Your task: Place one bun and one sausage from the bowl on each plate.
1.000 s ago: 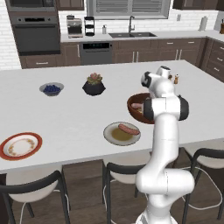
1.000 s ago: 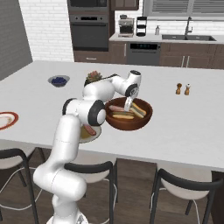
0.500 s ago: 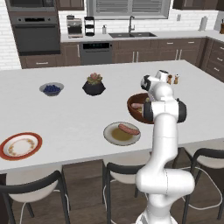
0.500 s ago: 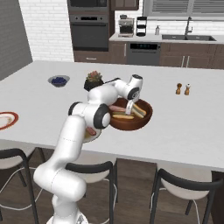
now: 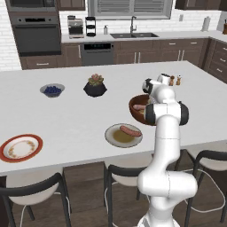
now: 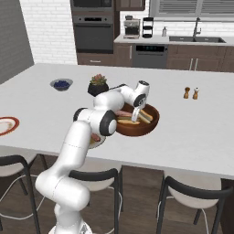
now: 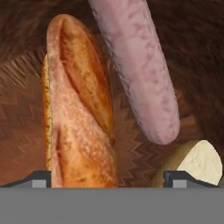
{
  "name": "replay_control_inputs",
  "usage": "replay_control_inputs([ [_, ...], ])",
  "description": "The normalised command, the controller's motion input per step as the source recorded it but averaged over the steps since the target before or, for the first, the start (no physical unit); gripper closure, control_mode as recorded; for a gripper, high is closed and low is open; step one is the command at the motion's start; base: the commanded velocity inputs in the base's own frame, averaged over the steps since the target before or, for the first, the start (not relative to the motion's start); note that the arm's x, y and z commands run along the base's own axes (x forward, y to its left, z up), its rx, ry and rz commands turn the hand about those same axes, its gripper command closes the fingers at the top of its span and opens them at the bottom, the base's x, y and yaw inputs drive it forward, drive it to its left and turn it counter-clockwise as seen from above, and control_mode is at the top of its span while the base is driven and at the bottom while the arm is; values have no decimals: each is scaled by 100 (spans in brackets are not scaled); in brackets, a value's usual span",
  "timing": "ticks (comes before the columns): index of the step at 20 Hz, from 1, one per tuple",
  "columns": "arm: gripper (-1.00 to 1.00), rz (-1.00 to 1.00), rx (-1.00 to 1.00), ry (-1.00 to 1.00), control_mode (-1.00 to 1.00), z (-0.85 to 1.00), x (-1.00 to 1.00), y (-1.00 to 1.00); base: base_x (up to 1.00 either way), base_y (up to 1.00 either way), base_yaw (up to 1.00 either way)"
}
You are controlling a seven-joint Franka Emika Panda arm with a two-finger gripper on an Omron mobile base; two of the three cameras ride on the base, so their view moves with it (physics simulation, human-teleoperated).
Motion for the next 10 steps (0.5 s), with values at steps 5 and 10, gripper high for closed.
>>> replay_control_inputs([
  [5,-100,0,0,-1,-100,0,0,0,0,0,0],
  [10,-100,0,0,0,-100,0,0,0,0,0,0],
])
